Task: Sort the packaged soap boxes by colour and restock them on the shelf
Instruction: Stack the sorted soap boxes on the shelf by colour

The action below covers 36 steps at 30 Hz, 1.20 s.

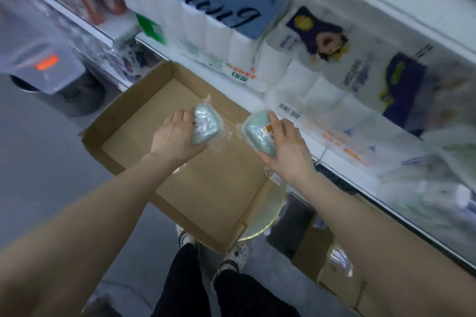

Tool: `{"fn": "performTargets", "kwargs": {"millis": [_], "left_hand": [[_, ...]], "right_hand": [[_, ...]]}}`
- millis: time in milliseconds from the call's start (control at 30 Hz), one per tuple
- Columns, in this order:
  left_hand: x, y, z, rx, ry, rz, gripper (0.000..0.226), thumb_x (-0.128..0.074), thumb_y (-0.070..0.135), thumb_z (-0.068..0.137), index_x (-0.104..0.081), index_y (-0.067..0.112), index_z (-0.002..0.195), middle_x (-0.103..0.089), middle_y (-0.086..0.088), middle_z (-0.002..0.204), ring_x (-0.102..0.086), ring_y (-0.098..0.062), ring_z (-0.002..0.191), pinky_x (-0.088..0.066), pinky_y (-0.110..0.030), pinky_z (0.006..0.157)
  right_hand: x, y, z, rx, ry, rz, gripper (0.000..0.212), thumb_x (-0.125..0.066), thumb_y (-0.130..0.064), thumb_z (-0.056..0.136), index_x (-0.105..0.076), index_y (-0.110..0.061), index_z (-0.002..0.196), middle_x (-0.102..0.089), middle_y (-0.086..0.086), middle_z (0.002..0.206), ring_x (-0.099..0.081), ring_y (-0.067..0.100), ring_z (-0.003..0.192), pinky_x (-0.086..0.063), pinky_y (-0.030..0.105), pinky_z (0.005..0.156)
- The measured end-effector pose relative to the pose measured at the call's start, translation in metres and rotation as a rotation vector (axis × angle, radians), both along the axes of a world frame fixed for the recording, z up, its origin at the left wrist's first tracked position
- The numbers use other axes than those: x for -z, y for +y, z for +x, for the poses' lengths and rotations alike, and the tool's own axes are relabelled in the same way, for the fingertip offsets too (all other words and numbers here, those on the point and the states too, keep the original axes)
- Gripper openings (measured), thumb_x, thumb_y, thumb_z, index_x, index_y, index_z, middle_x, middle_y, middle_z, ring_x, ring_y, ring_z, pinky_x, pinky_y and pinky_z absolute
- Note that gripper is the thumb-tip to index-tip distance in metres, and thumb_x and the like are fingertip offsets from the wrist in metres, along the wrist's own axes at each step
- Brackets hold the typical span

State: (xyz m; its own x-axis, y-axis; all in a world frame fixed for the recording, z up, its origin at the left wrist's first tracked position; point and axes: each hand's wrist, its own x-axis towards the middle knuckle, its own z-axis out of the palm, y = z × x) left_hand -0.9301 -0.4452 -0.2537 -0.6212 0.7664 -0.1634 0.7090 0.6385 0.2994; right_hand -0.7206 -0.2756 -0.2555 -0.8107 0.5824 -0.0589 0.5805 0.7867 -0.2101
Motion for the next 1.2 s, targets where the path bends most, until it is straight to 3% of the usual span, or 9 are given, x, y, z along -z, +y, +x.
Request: {"fn": "performTargets", "kwargs": {"millis": [200, 300, 533, 733, 867, 1033, 1200], "left_hand": [[-0.082, -0.004, 0.006, 0.031, 0.083, 0.18, 0.096, -0.077, 0.052, 0.07, -0.03, 0.012, 0.144, -0.051, -0.013, 0.126, -0.05, -0.033, 0.115, -0.046, -0.043, 0.092], [-0.118, -0.004, 0.015, 0.036, 0.14, 0.272, 0.097, -0.076, 0.054, 0.069, -0.031, 0.011, 0.143, -0.053, -0.013, 0.127, -0.053, -0.032, 0.111, -0.049, -0.042, 0.087], [-0.207, 0.023, 0.015, 0.11, 0.248, 0.424, 0.091, -0.077, 0.053, 0.07, -0.031, 0.014, 0.138, -0.058, -0.01, 0.117, -0.056, -0.029, 0.101, -0.05, -0.04, 0.077], [-0.273, 0.076, -0.018, 0.212, 0.292, 0.531, 0.088, -0.079, 0.045, 0.069, -0.037, 0.012, 0.137, -0.047, -0.01, 0.131, -0.049, -0.028, 0.114, -0.042, -0.036, 0.092], [-0.303, 0.119, -0.05, 0.266, 0.338, 0.556, 0.083, -0.08, 0.039, 0.068, -0.04, 0.008, 0.134, -0.044, -0.013, 0.127, -0.049, -0.03, 0.111, -0.042, -0.035, 0.091], [-0.333, 0.175, -0.097, 0.339, 0.363, 0.549, 0.083, -0.078, 0.038, 0.069, -0.04, 0.011, 0.137, -0.047, -0.013, 0.127, -0.052, -0.032, 0.109, -0.044, -0.037, 0.089], [-0.359, 0.227, -0.134, 0.417, 0.433, 0.535, 0.078, -0.076, 0.036, 0.071, -0.042, 0.009, 0.137, -0.05, -0.015, 0.123, -0.053, -0.038, 0.107, -0.047, -0.044, 0.088]], "right_hand": [[-0.085, 0.01, 0.012, -0.07, 0.095, 0.106, 0.095, -0.073, -0.037, 0.076, -0.022, -0.015, 0.153, -0.041, 0.016, 0.135, -0.045, 0.035, 0.117, -0.044, 0.045, 0.097], [-0.125, 0.019, 0.016, -0.109, 0.14, 0.183, 0.094, -0.072, -0.036, 0.077, -0.022, -0.016, 0.153, -0.039, 0.018, 0.139, -0.043, 0.037, 0.121, -0.042, 0.046, 0.1], [-0.218, 0.046, 0.02, -0.164, 0.287, 0.363, 0.089, -0.072, -0.039, 0.075, -0.026, -0.02, 0.15, -0.041, 0.015, 0.137, -0.046, 0.036, 0.118, -0.046, 0.045, 0.095], [-0.285, 0.09, 0.007, -0.091, 0.342, 0.411, 0.082, -0.072, -0.038, 0.076, -0.033, -0.023, 0.147, -0.038, 0.016, 0.142, -0.041, 0.036, 0.126, -0.041, 0.044, 0.103], [-0.321, 0.131, -0.011, -0.014, 0.342, 0.47, 0.078, -0.072, -0.039, 0.077, -0.037, -0.023, 0.144, -0.039, 0.014, 0.141, -0.039, 0.035, 0.128, -0.044, 0.051, 0.101], [-0.365, 0.188, -0.041, 0.142, 0.276, 0.591, 0.072, -0.07, -0.04, 0.075, -0.042, -0.026, 0.141, -0.044, 0.011, 0.136, -0.041, 0.036, 0.123, -0.038, 0.043, 0.103], [-0.398, 0.235, -0.081, 0.251, 0.17, 0.565, 0.069, -0.068, -0.037, 0.076, -0.04, -0.034, 0.14, -0.049, 0.004, 0.13, -0.045, 0.031, 0.119, -0.034, 0.04, 0.097]]}}
